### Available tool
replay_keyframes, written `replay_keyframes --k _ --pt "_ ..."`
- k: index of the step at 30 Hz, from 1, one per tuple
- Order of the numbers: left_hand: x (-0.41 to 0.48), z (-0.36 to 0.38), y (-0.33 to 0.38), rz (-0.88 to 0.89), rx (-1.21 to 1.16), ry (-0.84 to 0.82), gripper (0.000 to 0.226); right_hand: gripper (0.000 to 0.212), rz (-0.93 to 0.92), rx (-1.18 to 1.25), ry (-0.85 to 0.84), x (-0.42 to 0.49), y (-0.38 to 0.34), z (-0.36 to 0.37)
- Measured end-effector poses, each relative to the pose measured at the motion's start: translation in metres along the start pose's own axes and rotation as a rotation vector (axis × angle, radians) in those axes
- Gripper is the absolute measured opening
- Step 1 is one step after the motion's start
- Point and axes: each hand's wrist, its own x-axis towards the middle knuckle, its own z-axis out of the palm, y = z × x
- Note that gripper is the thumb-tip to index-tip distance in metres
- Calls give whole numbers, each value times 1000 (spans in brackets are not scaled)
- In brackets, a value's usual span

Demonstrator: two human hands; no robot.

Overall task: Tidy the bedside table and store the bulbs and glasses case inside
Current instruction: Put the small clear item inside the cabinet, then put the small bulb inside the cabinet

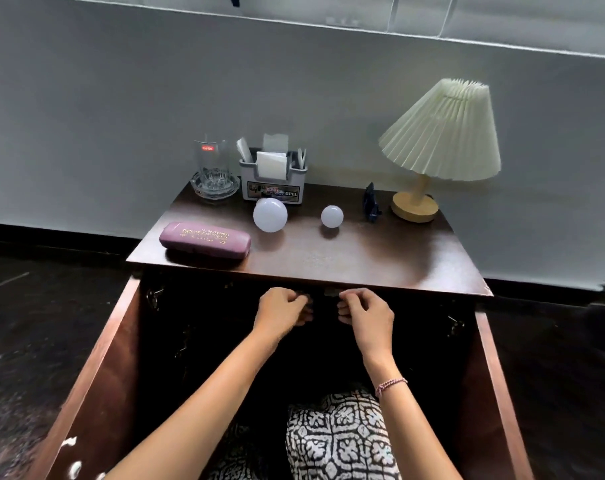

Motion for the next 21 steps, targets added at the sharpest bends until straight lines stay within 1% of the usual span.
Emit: replay_keyframes --k 3,5,8,10,12,15,17,19,20,21 --pt "-14 6 21 50 -2 -124 24 24 -126 37 78 -5 -20 -2" --pt "-17 7 35 94 -19 -141 23 23 -179 41 114 -1 -33 -4" --pt "-13 8 61 182 -16 -30 21 26 -187 46 143 17 -49 -4" --pt "-3 9 75 248 20 67 22 25 -154 75 147 34 -55 -3" --pt "12 10 86 275 25 133 20 26 -107 99 138 54 -58 -1" --pt "35 12 100 242 -18 150 19 34 -32 105 81 81 -60 6" --pt "48 15 105 216 -21 154 15 39 -10 94 32 95 -62 12" --pt "61 17 110 191 -13 182 24 42 -10 73 -1 105 -63 19" --pt "65 18 112 168 -14 187 20 43 -11 60 -11 109 -64 22" --pt "71 18 111 151 -11 191 22 43 -11 49 -19 113 -64 25"
